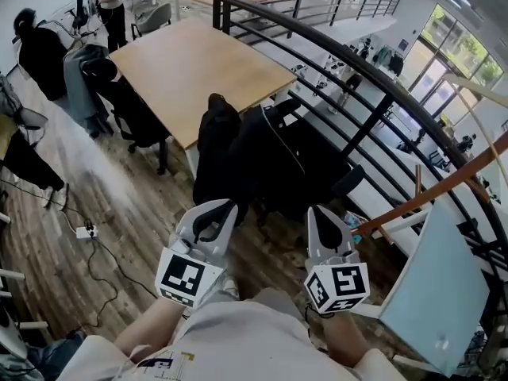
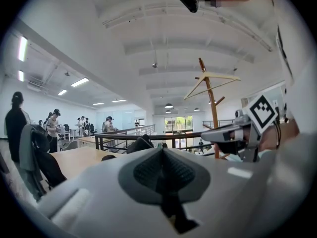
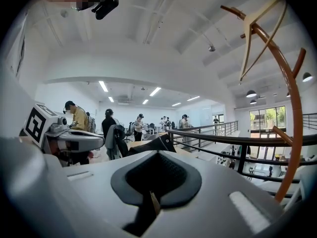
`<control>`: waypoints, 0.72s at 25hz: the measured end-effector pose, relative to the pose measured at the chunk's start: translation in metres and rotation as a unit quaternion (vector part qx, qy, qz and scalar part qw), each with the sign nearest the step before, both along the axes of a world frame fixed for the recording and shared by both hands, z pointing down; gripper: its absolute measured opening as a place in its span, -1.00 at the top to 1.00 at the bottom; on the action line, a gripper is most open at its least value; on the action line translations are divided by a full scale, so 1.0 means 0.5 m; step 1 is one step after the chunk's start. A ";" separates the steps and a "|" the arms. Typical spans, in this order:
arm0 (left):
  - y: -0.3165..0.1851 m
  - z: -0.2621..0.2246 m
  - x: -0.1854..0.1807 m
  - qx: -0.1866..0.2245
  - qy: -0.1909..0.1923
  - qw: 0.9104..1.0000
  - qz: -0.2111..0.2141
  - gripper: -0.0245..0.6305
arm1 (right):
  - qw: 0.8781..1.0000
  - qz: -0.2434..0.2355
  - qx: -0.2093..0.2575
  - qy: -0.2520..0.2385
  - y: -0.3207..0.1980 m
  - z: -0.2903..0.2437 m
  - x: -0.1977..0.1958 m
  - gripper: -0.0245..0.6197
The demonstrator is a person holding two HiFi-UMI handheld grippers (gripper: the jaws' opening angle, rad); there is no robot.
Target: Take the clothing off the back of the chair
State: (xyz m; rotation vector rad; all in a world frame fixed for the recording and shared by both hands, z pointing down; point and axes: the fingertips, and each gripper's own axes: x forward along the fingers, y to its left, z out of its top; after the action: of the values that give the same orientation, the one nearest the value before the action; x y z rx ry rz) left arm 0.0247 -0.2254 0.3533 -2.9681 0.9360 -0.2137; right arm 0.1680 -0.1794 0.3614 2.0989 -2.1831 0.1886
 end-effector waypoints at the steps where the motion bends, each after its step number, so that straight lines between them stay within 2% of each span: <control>1: -0.003 0.000 0.001 -0.002 0.003 1.000 -0.001 0.92 | 1.000 -0.002 -0.002 0.001 -0.004 0.002 0.001 0.92; 6: -0.018 -0.003 0.011 0.002 0.014 1.000 -0.013 0.92 | 1.000 -0.015 -0.012 0.002 -0.028 0.012 0.014 0.92; 18: -0.024 0.003 0.045 -0.013 0.007 0.997 -0.070 0.91 | 0.997 -0.067 -0.028 -0.012 -0.061 0.035 0.060 0.92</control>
State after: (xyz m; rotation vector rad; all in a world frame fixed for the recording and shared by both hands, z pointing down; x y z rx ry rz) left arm 0.0472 -0.2371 0.3551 -2.9326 1.1534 -0.2084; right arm 0.1980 -0.2097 0.3789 1.9221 -2.2948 0.2605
